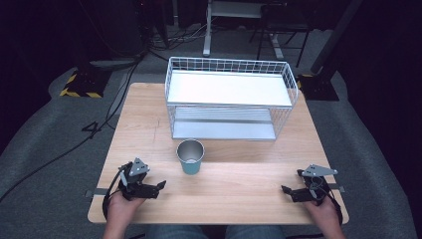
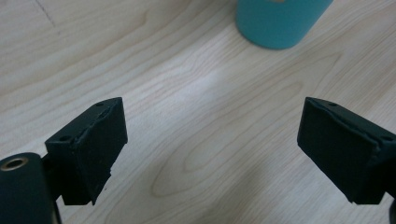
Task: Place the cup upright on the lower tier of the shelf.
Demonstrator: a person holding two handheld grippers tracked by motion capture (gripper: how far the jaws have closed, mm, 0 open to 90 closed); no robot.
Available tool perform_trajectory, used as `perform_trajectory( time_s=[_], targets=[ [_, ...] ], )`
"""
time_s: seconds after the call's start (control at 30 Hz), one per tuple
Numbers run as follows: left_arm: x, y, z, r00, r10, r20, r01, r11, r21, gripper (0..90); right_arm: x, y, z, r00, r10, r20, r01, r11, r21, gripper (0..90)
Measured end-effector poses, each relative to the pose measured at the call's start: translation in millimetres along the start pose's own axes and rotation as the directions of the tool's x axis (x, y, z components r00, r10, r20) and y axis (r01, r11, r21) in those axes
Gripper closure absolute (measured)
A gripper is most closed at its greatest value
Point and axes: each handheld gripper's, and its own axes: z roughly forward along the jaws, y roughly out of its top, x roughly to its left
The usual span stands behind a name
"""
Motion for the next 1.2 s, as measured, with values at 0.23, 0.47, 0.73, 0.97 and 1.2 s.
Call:
perform_trajectory(
  time_s=[0.23,0.47,0.73,0.97,1.2],
  targets=[
    [-7.1,10.0,-2.4,0.9994,-0.004,0.034,0.007,0.9955,-0.094,8.3,0.0,0.0,0.0,1.0000,0.000,0.000,0.000,1.000,0.000,6.2],
    [-14.1,16.3,1.1,0.9972,-0.013,0.074,0.025,0.9844,-0.174,8.4,0.0,0.0,0.0,1.0000,0.000,0.000,0.000,1.000,0.000,6.2],
    [-21.9,21.1,11.0,0.9963,-0.012,0.085,0.030,0.9758,-0.217,11.5,0.0,0.0,0.0,1.0000,0.000,0.000,0.000,1.000,0.000,6.2],
    [-29.0,23.2,23.4,0.9943,-0.019,0.105,0.042,0.9748,-0.219,11.0,0.0,0.0,0.0,1.0000,0.000,0.000,0.000,1.000,0.000,6.3],
    [-35.7,28.6,38.4,0.9929,-0.049,0.108,0.071,0.9736,-0.217,11.0,-0.2,0.0,-0.1,1.0000,0.002,-0.001,-0.002,1.000,-0.001,6.5]
  ],
)
